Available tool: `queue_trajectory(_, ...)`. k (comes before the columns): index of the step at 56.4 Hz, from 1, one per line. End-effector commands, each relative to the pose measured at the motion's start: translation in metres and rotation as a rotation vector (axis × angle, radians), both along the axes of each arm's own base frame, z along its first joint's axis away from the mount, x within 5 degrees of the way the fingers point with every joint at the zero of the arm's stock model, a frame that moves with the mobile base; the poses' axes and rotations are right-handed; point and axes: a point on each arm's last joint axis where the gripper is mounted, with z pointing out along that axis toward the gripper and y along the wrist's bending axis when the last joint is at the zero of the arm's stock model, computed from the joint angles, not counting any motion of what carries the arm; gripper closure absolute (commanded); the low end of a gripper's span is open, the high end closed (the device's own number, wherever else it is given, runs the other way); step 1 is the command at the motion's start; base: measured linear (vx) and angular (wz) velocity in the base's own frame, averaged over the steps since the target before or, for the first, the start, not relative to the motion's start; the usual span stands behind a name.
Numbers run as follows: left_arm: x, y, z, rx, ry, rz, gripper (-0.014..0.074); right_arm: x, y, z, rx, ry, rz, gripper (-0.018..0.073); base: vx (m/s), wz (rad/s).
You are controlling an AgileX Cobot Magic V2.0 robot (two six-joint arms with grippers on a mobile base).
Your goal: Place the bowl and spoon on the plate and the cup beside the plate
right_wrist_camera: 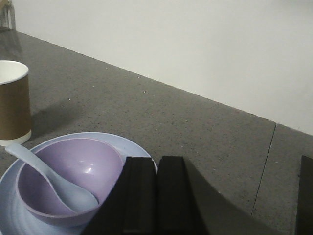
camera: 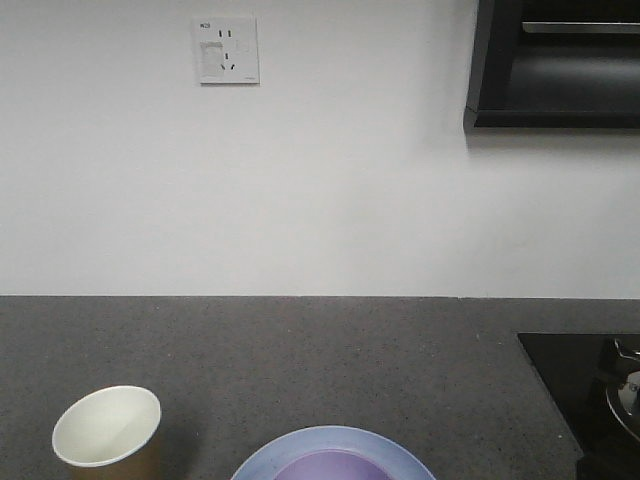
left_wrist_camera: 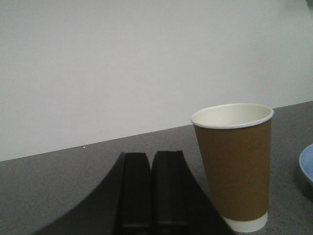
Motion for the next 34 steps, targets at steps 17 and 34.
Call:
queue_trajectory(17, -0.0042, 0.0011, 0.0158, -0.029, -0.107, 0.003, 0.0603, 0.0016, -0.0018, 0.0164, 0.037, -0.097, -0.024, 0.0568, 0.00, 0.00)
queue_trajectory(34, -0.0042, 0.0011, 0.0158, -0.029, -0.107, 0.003, 0.0603, 0.0016, -0.0018, 0.0164, 0.037, -0.097, -0.024, 0.0568, 0.00, 0.00)
